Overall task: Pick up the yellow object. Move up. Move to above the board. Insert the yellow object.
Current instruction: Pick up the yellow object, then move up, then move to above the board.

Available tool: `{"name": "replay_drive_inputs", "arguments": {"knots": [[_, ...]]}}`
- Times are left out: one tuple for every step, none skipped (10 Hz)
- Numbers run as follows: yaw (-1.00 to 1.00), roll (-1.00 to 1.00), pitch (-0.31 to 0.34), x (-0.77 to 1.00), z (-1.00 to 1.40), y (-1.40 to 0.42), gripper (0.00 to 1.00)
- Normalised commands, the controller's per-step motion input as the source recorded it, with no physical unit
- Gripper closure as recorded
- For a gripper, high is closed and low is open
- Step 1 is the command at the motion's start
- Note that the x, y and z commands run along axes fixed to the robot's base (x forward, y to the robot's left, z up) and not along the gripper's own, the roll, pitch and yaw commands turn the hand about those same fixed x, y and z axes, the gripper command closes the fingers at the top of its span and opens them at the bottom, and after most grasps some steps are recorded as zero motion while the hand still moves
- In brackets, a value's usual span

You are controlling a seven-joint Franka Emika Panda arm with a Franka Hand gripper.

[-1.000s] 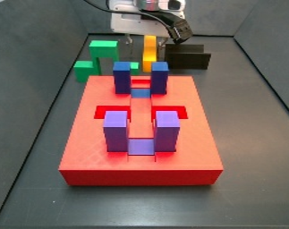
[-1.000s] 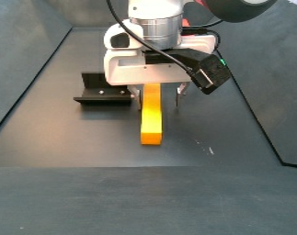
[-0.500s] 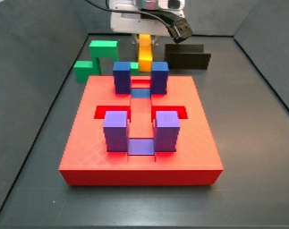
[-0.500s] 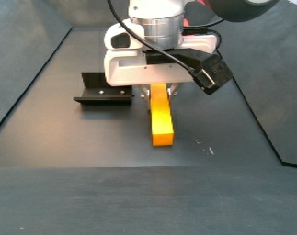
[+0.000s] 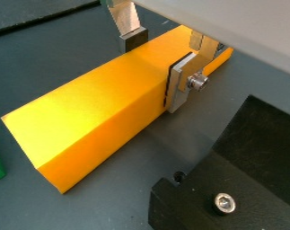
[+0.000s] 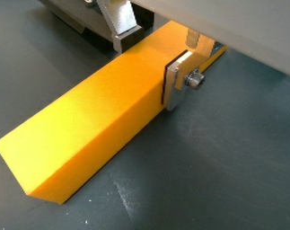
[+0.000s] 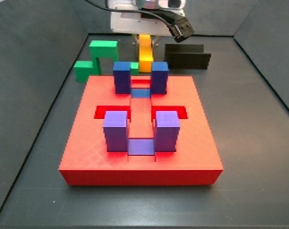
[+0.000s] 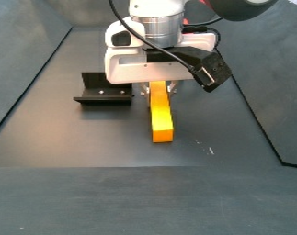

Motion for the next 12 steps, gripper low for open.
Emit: {"name": "replay_drive_inputs", "arguments": {"knots": [[0.00, 0.00, 0.000, 0.00, 0.00, 0.00, 1.00], [0.00, 0.00, 0.000, 0.00, 0.00, 0.00, 1.00], [0.00, 0.00, 0.000, 0.00, 0.00, 0.00, 1.00], [0.00, 0.00, 0.000, 0.00, 0.00, 0.00, 1.00], [0.00, 0.00, 0.000, 0.00, 0.00, 0.00, 1.00], [0.00, 0.00, 0.000, 0.00, 0.00, 0.00, 1.00], [0.00, 0.00, 0.000, 0.00, 0.83, 0.00, 1.00], [0.02, 0.00, 0.037, -0.07, 0.78, 0.00, 1.00], [0.02, 0.00, 0.055, -0.10, 0.65, 0.01, 1.00], [0.01, 0.03, 0.017, -0.05, 0.28, 0.00, 1.00], [0.00, 0.00, 0.000, 0.00, 1.40, 0.00, 1.00], [-0.01, 0.00, 0.008, 0.00, 1.40, 0.00, 1.00]]}}
